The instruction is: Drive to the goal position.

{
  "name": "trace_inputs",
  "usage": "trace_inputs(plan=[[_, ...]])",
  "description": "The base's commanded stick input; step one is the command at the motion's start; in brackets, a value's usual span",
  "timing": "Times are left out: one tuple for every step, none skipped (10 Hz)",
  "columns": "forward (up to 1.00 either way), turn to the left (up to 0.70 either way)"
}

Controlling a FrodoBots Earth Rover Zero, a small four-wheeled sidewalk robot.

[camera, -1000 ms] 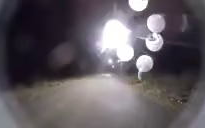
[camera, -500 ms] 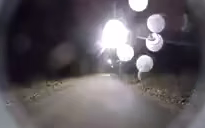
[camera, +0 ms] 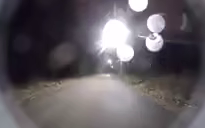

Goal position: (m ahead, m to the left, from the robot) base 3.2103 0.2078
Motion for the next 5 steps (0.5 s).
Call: trace_inputs(plan=[[0.70,0.03],[0.70,0.03],[0.70,0.03],[0.70,0.03],[0.70,0.03]])
